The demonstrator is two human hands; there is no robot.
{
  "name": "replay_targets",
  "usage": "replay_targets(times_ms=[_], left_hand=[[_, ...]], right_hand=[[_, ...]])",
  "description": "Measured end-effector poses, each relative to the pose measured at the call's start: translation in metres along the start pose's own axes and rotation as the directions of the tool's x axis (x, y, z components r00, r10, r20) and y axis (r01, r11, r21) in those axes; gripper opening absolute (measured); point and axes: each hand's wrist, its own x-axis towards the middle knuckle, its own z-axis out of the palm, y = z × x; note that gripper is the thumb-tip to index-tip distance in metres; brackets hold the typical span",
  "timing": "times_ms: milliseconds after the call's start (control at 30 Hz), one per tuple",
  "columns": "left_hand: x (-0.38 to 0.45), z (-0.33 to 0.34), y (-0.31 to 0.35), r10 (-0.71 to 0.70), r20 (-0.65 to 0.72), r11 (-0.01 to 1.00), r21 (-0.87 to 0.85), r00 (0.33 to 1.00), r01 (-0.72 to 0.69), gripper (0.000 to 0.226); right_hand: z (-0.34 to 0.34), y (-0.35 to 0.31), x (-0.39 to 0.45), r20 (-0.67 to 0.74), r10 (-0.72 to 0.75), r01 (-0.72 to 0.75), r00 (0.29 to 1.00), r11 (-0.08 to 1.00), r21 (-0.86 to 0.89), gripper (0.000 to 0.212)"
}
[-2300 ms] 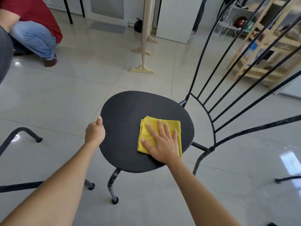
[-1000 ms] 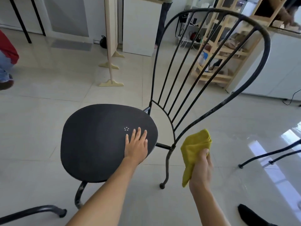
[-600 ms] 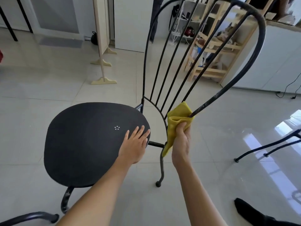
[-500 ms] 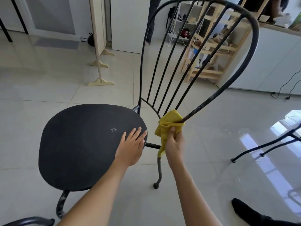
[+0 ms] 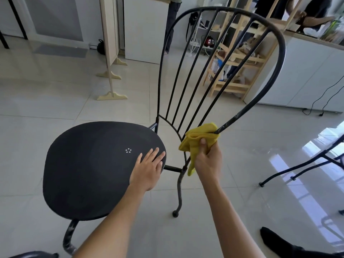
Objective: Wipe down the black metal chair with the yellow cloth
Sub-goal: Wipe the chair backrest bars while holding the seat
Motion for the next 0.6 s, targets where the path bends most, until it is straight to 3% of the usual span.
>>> replay_targets(times_ms=[267, 367, 600], left_hand=[[-0.005, 0.001, 0.001, -0.008, -0.016, 1.000, -0.020, 1.000, 0.007, 0.085], [-0.003, 0.001, 0.001, -0.015, -0.023, 0.999, -0.035, 1.000, 0.015, 0.104], [0.000, -0.001, 0.002, -0.022, -0.039, 0.998, -0.068, 0.999, 0.019, 0.104]], right_hand=[[-0.054, -0.089, 0.043, -0.214, -0.165, 0.176, 0.963, 0.984, 0.029, 0.028], [-0.062, -0.102, 0.049, -0.215, -0.166, 0.174, 0.963, 0.985, 0.019, 0.027], [-0.089, -0.152, 0.084, -0.201, -0.116, 0.095, 0.973, 0.989, -0.113, 0.042]])
